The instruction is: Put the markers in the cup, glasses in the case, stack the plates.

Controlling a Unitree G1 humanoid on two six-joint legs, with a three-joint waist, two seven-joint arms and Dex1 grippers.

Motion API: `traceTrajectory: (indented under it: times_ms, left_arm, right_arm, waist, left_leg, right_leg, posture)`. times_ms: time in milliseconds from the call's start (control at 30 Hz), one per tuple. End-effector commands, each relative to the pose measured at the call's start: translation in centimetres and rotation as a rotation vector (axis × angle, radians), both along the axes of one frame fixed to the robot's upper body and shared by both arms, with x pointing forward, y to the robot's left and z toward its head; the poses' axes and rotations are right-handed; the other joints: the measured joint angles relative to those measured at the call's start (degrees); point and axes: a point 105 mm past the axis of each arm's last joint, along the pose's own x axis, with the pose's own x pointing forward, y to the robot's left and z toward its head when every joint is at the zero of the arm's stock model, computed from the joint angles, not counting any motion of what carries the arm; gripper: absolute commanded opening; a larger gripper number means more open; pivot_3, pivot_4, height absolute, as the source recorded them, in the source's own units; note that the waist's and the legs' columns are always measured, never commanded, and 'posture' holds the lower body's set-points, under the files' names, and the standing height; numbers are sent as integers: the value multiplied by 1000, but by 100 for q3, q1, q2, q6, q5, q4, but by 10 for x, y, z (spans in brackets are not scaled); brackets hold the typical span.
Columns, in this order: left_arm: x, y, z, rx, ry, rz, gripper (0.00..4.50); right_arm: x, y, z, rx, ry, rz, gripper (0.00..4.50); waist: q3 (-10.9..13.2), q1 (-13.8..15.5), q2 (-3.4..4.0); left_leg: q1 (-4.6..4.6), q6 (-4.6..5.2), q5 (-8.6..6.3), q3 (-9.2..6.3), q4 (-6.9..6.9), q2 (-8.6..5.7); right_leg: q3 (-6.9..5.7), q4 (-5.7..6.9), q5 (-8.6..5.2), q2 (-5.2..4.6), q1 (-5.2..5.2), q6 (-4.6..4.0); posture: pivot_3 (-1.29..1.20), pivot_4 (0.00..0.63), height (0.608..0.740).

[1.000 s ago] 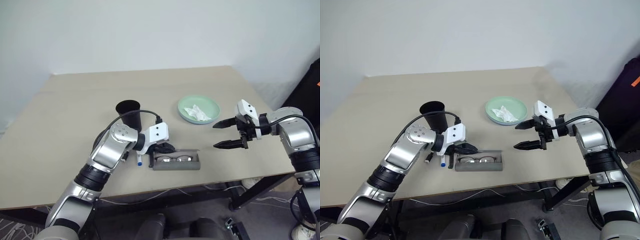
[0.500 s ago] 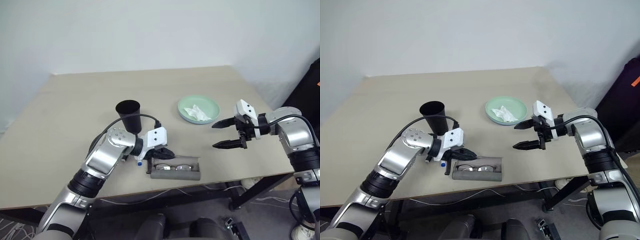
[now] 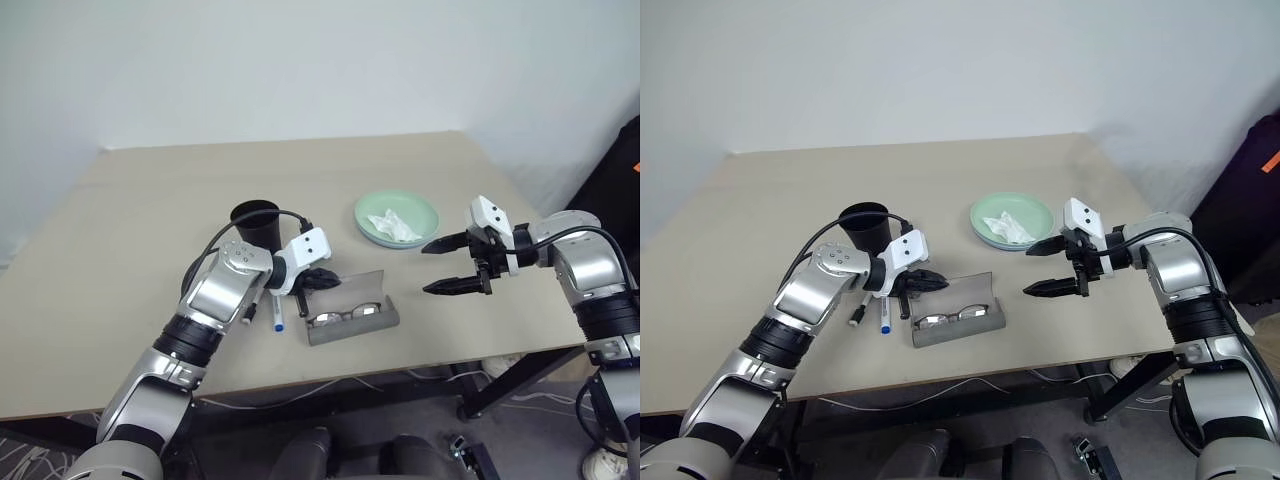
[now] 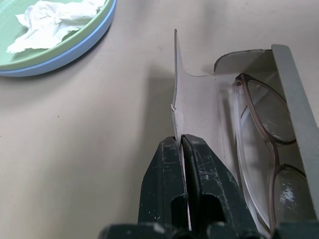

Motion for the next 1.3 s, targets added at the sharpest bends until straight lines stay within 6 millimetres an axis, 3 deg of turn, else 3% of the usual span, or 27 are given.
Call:
traceTrajectory:
  times_ms: [33,133,533,667,867,967,1167,1300]
  left_arm:
    - [4,-4,23,-31,-65,-24,24]
    - [1,-5,23,-42,-37,-36,24]
    - [-3,-9,40,-74,-64,-68,4095]
    - [-2,-8,38,-69,-59,-60,4095]
    - [28,5,42,-94,-80,112,4095]
    - [42,7,51,-135,-100,185,3543]
    - [57,19,38,-59,-142,255,1382]
    - [49,17,22,-8,-128,194,16]
  right_arm:
    - [2,2,11,4,-47,14,4500]
    - [2,2,12,5,-47,14,4500]
    - [4,1,11,3,-45,14,4500]
    - [4,1,11,2,-44,15,4500]
    - [4,1,10,0,-43,14,4500]
    - [4,1,10,0,-43,14,4500]
    - [4,3,10,4,-46,16,4500]
    - [4,3,10,4,-47,14,4500]
  waist:
    - [0,0,0]
    - [0,-2,0]
    - [0,-2,0]
    - [0,-2,0]
    - [0,-1,0]
    - [0,2,0]
    - [0,0,-1]
    - [0,-1,0]
  left_leg:
    - [0,0,0,0,0,0]
    - [0,0,0,0,1,0]
    - [0,0,0,0,-2,0]
    - [0,0,0,0,-1,0]
    - [0,0,0,0,0,-1]
    - [0,0,0,0,3,-1]
    - [0,0,0,0,3,-3]
    - [0,0,0,0,-1,-3]
  right_leg:
    - [0,0,0,-1,0,0]
    - [0,0,0,-2,1,-1]
    - [0,-1,0,-2,1,-1]
    - [0,-1,0,-2,0,-1]
    - [-2,0,0,-1,1,-1]
    - [-3,1,0,0,1,0]
    - [0,0,1,2,0,2]
    - [2,1,1,1,-2,1]
  posture:
    - [0,0,727]
    - [0,0,727]
    - [0,0,727]
    - [0,0,727]
    - [0,0,727]
    - [0,0,727]
    - [0,0,727]
    - [0,0,727]
